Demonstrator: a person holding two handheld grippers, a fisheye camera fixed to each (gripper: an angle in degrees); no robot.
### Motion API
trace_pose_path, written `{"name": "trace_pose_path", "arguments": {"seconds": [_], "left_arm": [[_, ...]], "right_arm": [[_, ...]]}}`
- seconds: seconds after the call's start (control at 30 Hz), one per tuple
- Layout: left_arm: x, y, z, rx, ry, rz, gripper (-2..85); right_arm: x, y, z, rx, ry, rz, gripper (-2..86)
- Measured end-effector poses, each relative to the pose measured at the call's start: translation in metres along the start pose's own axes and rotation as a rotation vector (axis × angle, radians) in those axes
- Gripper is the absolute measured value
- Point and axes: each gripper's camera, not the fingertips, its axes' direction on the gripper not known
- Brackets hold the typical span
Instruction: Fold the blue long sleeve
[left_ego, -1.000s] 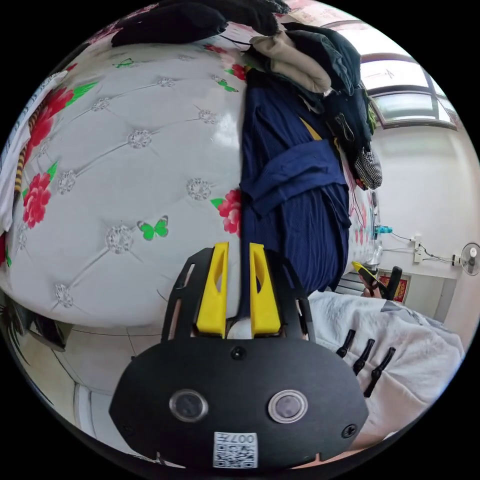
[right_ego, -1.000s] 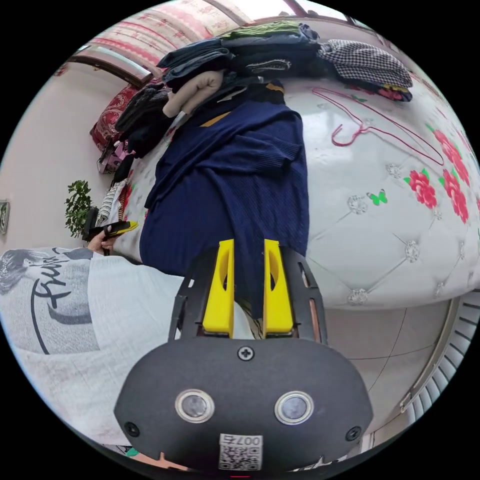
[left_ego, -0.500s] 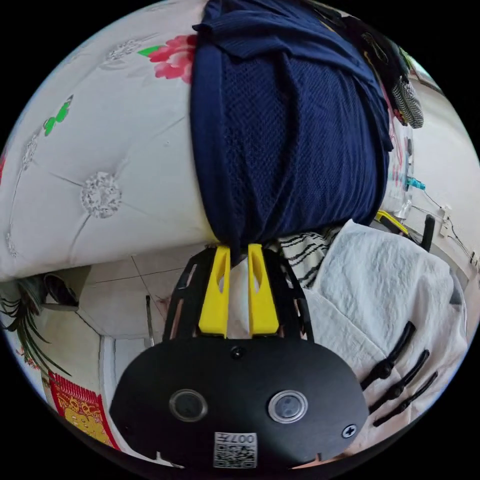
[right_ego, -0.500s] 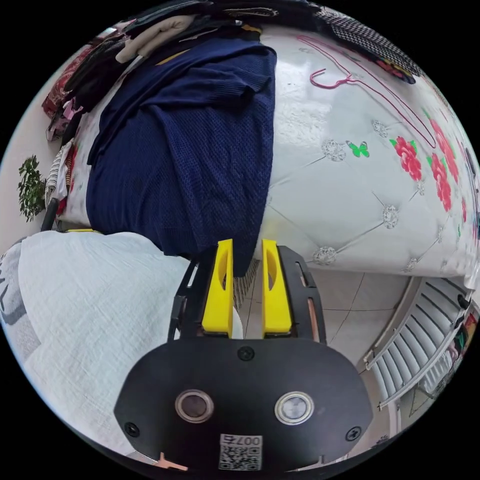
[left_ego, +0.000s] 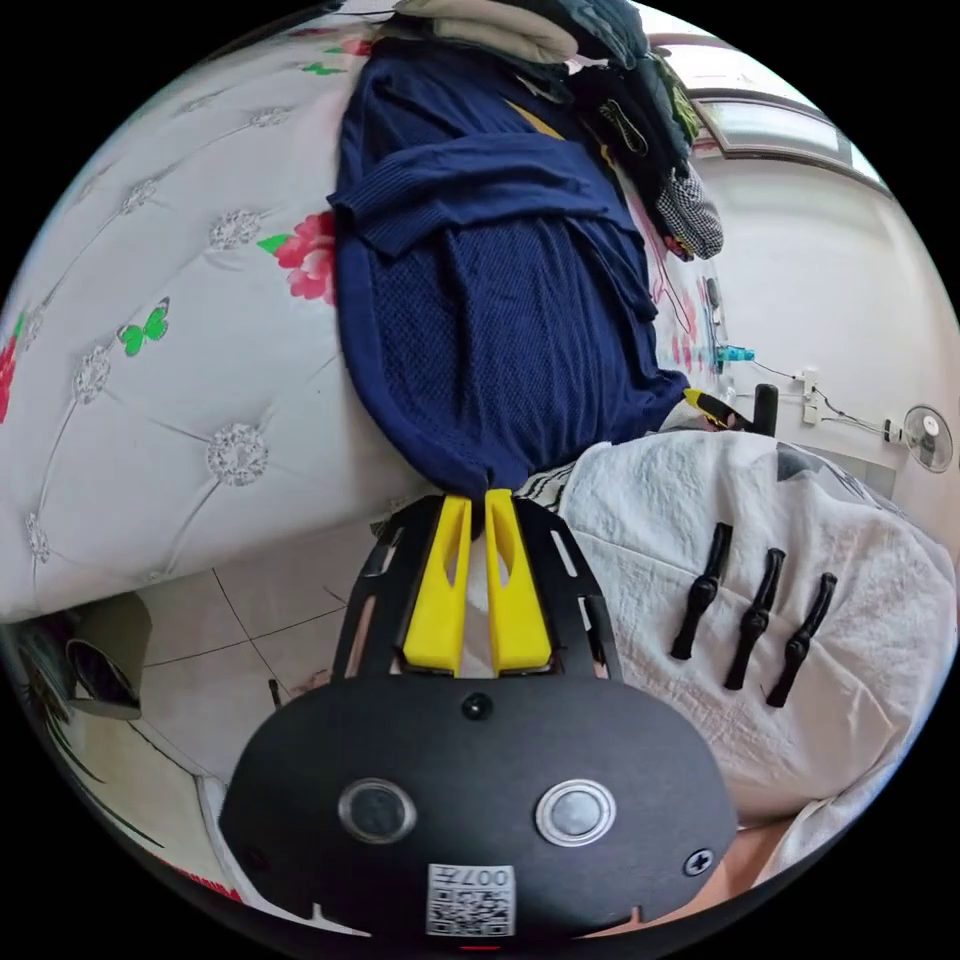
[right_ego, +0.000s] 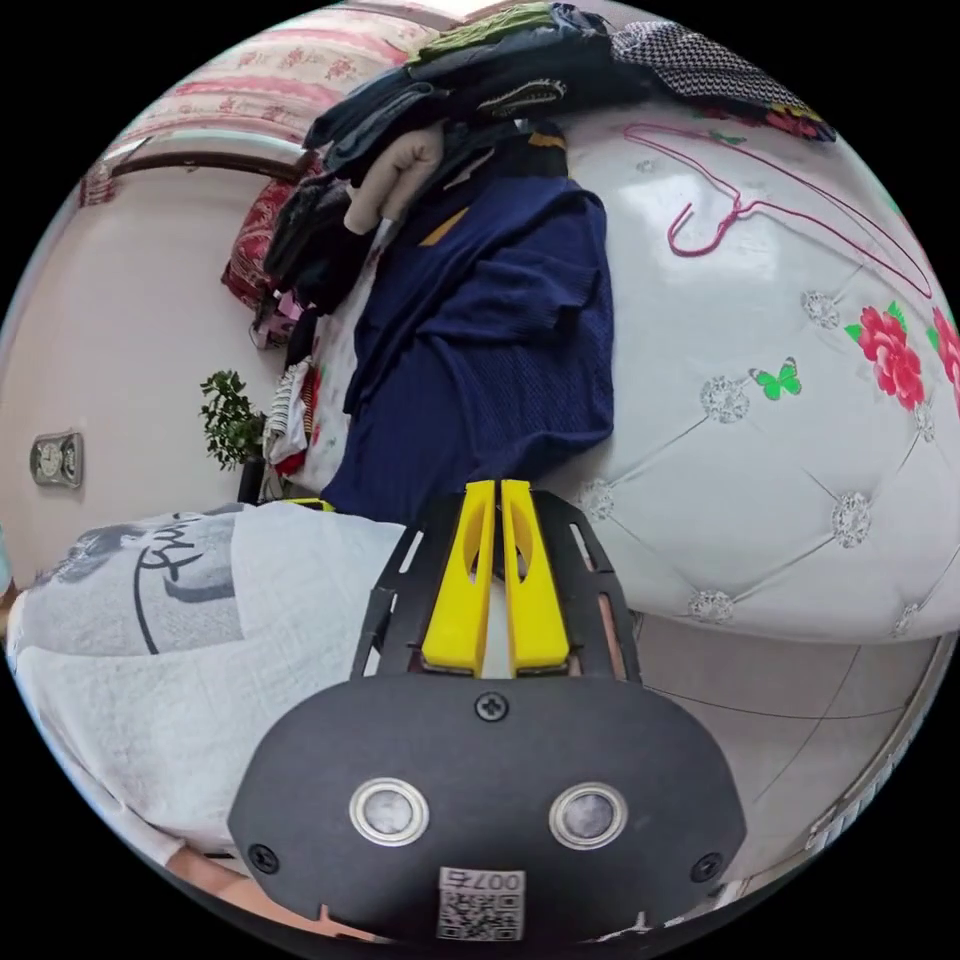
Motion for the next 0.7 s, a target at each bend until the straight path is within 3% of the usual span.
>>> {"name": "trace_pose_path", "arguments": {"seconds": [0.17, 0.3, 0.53, 0.7], "left_arm": [[0.009, -0.002, -0.017, 0.034, 0.014, 0.077, -0.5], [-0.021, 0.008, -0.054, 0.241, 0.141, -0.011, -0.4], [-0.044, -0.003, -0.066, 0.372, 0.265, -0.011, 0.2], [-0.045, -0.096, -0.069, 0.571, 0.06, -0.138, 4.6]], "right_arm": [[-0.002, -0.013, -0.039, 0.072, -0.1, -0.024, -0.2], [0.0, -0.016, -0.053, 0.095, -0.115, -0.024, -0.2], [0.028, -0.043, -0.068, 0.217, -0.376, 0.068, 0.0], [0.019, -0.122, -0.06, 0.328, -0.175, 0.07, 0.8]]}}
